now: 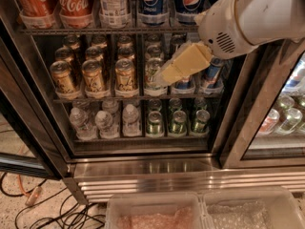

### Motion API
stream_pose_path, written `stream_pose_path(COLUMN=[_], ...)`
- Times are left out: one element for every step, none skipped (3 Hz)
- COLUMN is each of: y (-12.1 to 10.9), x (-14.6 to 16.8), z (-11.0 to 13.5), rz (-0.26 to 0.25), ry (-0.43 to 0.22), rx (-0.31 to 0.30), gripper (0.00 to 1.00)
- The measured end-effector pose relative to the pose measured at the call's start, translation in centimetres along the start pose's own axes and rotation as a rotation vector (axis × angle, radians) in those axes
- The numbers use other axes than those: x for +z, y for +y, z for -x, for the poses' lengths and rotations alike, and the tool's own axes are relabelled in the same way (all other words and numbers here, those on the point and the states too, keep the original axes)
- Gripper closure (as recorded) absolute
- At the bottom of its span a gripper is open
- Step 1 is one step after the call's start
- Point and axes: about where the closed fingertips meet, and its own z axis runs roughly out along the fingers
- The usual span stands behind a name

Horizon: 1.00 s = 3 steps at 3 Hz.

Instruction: Pick pepsi can from top shelf of fridge

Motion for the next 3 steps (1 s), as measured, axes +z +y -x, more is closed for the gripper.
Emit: stream_pose_path(y=[0.3, 0.5, 0.6], x=[0.1, 1.2, 2.4], z=[0.5, 0.8, 1.4], rz=[0.003, -0.003, -0.018], ry=[-0.022, -0.074, -0.125], rx=[0.003, 0.073, 0.143], gripper=[0.0, 0.0, 0.0])
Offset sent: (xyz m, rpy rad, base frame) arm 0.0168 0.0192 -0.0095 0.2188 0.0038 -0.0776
